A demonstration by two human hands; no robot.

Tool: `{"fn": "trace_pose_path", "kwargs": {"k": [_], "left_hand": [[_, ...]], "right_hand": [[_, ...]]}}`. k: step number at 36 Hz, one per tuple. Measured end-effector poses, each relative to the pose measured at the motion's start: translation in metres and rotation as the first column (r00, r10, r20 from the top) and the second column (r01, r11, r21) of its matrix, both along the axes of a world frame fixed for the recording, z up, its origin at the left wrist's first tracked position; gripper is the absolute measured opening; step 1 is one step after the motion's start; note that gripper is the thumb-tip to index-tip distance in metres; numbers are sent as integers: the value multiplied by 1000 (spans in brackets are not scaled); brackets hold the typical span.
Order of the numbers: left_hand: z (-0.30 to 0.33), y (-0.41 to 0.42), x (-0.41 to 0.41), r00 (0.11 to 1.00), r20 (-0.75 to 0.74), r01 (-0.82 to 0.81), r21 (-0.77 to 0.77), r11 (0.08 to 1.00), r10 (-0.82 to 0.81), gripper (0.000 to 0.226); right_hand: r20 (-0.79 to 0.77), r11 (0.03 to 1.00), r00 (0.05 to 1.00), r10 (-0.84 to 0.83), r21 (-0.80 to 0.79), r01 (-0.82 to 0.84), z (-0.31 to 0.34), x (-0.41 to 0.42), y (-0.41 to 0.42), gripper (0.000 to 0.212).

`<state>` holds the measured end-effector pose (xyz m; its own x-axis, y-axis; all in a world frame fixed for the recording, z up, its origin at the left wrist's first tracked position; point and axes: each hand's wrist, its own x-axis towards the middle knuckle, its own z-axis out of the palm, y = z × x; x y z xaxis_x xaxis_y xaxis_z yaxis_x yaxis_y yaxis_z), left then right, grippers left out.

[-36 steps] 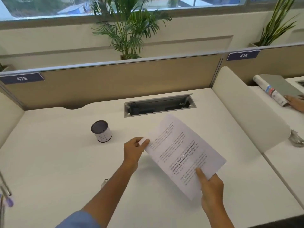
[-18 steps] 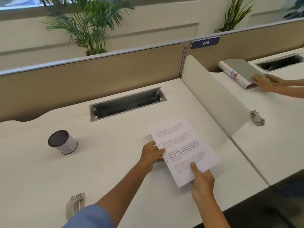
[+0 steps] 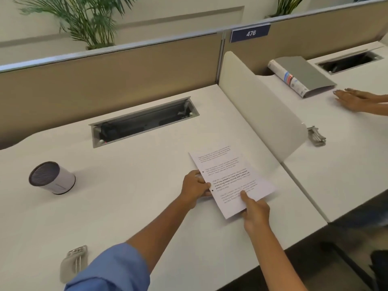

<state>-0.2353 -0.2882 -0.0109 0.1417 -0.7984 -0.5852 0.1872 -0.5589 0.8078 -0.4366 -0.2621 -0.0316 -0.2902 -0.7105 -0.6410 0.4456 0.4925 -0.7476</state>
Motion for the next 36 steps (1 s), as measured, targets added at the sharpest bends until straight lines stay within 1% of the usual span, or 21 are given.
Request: {"fn": "trace_pose_path", "kwargs": {"k": [5, 9, 11, 14, 16, 19, 21, 24, 26, 28, 30, 32, 33, 36], "left_hand": [[-5, -2, -3, 998, 57, 1, 15, 1000, -1, 63], [-4, -1, 1, 999, 41, 1, 30, 1000, -2, 62], [-3, 2, 4, 999, 33, 4, 33, 999, -6, 64], [-4, 7, 9, 1000, 29, 11, 56, 998, -12, 74], [-5, 12, 13, 1000, 25, 8, 67, 998, -10, 79], [-8, 23, 21, 1000, -1, -19, 81, 997, 19, 74], [-8, 34, 27, 999, -12, -40, 86, 995, 42, 67], [-5, 55, 36, 998, 23, -52, 58, 997, 51, 58], [-3, 70, 43, 996, 59, -61, 34, 998, 59, 54], [-1, 85, 50, 991, 116, -62, -22, 998, 64, 51], [1, 99, 60, 968, 244, -36, -128, 991, 67, 51], [3, 113, 71, 924, 371, -4, -234, 972, 93, 53], [4, 120, 78, 901, 423, 21, -271, 962, 99, 55], [5, 141, 103, 795, 600, 142, -321, 936, 85, 66]], "right_hand": [[3, 1000, 1000, -16, 5, 16, -2, 0, -2, 54], [-3, 1000, 1000, 11, -12, -12, 1, -2, 3, 53], [-43, 999, 998, 35, -5, -36, 2, -5, 9, 48], [-126, 997, 989, 75, 17, -73, 3, -11, 21, 38], [-172, 995, 981, 94, 41, -88, 4, -14, 32, 43], [-207, 992, 972, 112, 73, -98, 2, -19, 49, 58], [-228, 990, 966, 125, 91, -107, 1, -19, 59, 58], [-273, 982, 947, 169, 129, -138, 3, -13, 73, 52], [-309, 976, 929, 204, 138, -168, 6, -6, 82, 47], [-375, 966, 891, 256, 134, -221, 9, 4, 90, 42], [-444, 948, 837, 318, 121, -296, 14, 18, 97, 37], [-512, 919, 772, 376, 101, -380, 19, 33, 105, 31], [-553, 900, 730, 402, 91, -427, 21, 41, 108, 32], [-671, 828, 586, 454, 76, -556, 24, 65, 114, 40]]}}
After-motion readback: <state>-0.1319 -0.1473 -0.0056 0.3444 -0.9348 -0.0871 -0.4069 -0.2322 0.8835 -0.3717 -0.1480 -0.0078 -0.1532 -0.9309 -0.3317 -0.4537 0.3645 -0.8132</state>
